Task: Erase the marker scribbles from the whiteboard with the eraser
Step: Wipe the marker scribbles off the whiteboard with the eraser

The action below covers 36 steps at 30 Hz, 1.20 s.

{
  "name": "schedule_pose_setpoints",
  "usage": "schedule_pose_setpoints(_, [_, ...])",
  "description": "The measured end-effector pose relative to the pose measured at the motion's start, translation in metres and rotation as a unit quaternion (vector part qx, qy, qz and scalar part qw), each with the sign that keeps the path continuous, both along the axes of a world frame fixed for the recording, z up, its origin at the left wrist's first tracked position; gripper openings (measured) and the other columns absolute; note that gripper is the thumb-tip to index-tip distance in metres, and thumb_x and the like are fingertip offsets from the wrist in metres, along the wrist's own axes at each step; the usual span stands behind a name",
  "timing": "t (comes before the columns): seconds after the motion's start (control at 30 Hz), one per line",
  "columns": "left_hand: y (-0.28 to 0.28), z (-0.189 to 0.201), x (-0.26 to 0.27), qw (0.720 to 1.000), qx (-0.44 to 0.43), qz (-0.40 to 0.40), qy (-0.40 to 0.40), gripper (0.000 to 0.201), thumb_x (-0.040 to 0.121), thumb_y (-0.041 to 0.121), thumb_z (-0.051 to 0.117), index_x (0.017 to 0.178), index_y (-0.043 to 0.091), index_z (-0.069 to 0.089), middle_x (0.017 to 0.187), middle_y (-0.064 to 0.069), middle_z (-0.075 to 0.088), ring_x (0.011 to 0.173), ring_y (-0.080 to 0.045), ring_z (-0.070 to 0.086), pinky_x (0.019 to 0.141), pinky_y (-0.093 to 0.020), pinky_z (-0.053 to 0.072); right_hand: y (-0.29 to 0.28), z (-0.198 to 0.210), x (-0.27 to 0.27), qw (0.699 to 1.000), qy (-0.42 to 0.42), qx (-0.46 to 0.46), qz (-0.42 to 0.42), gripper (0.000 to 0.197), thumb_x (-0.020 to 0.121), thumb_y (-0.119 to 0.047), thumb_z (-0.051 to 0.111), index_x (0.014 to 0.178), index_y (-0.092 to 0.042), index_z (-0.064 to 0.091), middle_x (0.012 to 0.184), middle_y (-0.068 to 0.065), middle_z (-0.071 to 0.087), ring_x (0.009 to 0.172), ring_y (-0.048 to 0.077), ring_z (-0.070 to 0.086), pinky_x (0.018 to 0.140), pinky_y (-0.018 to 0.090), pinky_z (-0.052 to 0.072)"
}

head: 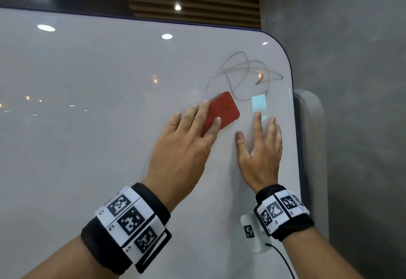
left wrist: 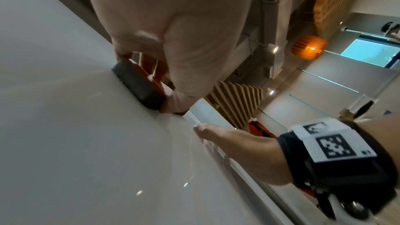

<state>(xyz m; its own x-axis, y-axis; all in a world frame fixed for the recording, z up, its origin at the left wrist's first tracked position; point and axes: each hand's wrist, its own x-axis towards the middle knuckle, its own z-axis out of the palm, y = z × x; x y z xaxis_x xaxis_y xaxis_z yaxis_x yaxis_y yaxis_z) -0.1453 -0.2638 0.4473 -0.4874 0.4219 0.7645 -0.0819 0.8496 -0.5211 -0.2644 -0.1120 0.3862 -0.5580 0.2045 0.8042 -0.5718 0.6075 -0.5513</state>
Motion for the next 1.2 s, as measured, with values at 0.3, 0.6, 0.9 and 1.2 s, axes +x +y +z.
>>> schedule_pose_setpoints(0.3, [0.015, 0.015, -0.006, 1.000, 0.014, 0.014, 0.010, 0.061, 0.087, 0.017, 0.041, 0.148, 0.015, 0.045, 0.153, -0.025, 0.034, 0.134, -0.041, 0.039, 0.108, -0.053, 0.036, 0.003, -0.003, -0.001, 1.000, 0.003, 0.002, 0.002, 0.078, 0.089, -0.074, 0.018, 0.158, -0.039, 0.005, 0.167, 0.004, -0.001, 0.153, 0.020, -0.003, 0.123, 0.044, 0.004])
schedule_pose_setpoints(0.6, [0.019, 0.045, -0.010, 0.993, 0.073, 0.057, 0.073, 0.062, 0.088, 0.020, 0.040, 0.150, 0.019, 0.038, 0.152, -0.022, 0.032, 0.134, -0.040, 0.036, 0.107, -0.052, 0.034, 0.005, -0.006, -0.004, 1.000, 0.005, 0.018, 0.000, 0.074, 0.090, -0.072, 0.016, 0.157, -0.042, 0.002, 0.168, 0.003, -0.003, 0.153, 0.019, -0.005, 0.123, 0.043, 0.003])
schedule_pose_setpoints(0.9, [0.015, 0.043, -0.020, 0.998, 0.008, -0.008, 0.058, 0.051, 0.085, 0.011, 0.058, 0.136, 0.019, 0.059, 0.139, -0.023, 0.050, 0.122, -0.041, 0.049, 0.103, -0.051, 0.041, 0.028, 0.004, -0.013, 0.998, 0.035, 0.058, 0.002, 0.079, 0.086, -0.079, 0.025, 0.155, -0.048, 0.003, 0.167, 0.002, 0.001, 0.153, 0.019, -0.001, 0.121, 0.045, 0.007])
schedule_pose_setpoints(1.2, [0.031, 0.036, -0.022, 0.999, -0.032, -0.004, 0.006, 0.060, 0.084, 0.014, 0.033, 0.139, 0.015, 0.056, 0.142, -0.024, 0.046, 0.121, -0.042, 0.048, 0.104, -0.054, 0.041, 0.039, 0.010, -0.021, 0.997, 0.037, 0.062, 0.019, 0.078, 0.085, -0.080, 0.028, 0.154, -0.051, 0.003, 0.167, 0.000, 0.001, 0.153, 0.016, -0.003, 0.121, 0.046, 0.006])
